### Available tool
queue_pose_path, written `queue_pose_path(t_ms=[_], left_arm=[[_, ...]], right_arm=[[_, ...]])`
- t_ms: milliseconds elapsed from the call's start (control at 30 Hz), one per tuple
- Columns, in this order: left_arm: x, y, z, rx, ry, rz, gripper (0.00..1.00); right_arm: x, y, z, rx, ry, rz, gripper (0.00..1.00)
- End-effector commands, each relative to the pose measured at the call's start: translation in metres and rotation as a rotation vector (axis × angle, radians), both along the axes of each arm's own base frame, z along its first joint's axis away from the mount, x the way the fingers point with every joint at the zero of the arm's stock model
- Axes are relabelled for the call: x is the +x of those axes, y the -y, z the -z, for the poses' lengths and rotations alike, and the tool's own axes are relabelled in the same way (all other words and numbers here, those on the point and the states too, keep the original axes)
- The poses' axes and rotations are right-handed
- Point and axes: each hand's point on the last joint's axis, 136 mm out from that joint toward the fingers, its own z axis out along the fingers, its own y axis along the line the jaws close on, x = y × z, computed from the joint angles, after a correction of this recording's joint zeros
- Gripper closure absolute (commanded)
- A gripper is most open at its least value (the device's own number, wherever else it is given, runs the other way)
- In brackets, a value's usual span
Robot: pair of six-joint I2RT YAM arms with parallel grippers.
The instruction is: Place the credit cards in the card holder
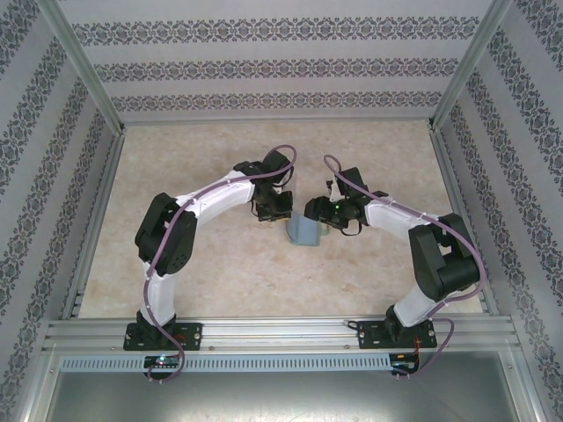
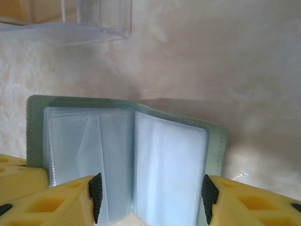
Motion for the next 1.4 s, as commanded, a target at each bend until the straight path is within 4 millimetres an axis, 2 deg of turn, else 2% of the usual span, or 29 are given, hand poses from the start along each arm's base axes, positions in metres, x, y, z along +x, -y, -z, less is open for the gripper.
queue_pose_path(t_ms=[0, 67, 167, 333, 467, 700, 867, 967, 1100, 1233, 1300, 1367], left_arm=[[-0.007, -0.002, 0.001, 0.035, -0.013, 0.025, 1.00], [-0.006, 0.001, 0.000, 0.016, -0.007, 0.029, 1.00], [-0.007, 0.005, 0.000, -0.010, -0.011, 0.038, 1.00], [-0.007, 0.006, -0.006, -0.023, -0.004, 0.039, 1.00], [-0.008, 0.014, -0.014, -0.084, -0.002, 0.052, 1.00], [-0.008, 0.057, -0.023, -0.385, -0.042, 0.068, 1.00], [-0.005, 0.065, -0.028, -0.439, -0.035, 0.075, 1.00], [-0.003, 0.053, -0.021, -0.382, -0.047, 0.036, 1.00], [-0.002, 0.018, -0.009, -0.256, -0.052, -0.058, 1.00], [-0.009, -0.017, -0.023, -0.103, 0.001, -0.087, 1.00], [-0.013, -0.033, -0.033, -0.021, 0.022, -0.077, 1.00], [-0.017, -0.046, -0.038, 0.041, 0.028, -0.075, 1.00]], right_arm=[[0.003, 0.015, -0.010, -0.013, 0.037, 0.061, 0.36], [0.003, 0.020, -0.017, -0.024, 0.058, 0.053, 0.33], [0.000, 0.015, -0.023, -0.015, 0.064, 0.011, 0.32], [-0.008, -0.015, -0.022, 0.064, 0.026, -0.039, 0.31], [-0.008, -0.035, -0.019, 0.136, -0.005, -0.052, 0.30], [0.000, -0.036, 0.004, 0.215, -0.079, -0.005, 0.33], [0.007, -0.029, 0.013, 0.317, -0.117, 0.054, 0.34], [0.009, -0.018, 0.010, 0.330, -0.113, 0.084, 0.34], [0.011, 0.001, 0.002, 0.323, -0.085, 0.124, 0.33], [0.013, 0.012, 0.001, 0.304, -0.082, 0.143, 0.35], [0.012, 0.011, 0.004, 0.294, -0.093, 0.137, 0.38], [0.013, 0.007, 0.012, 0.290, -0.104, 0.129, 0.47]])
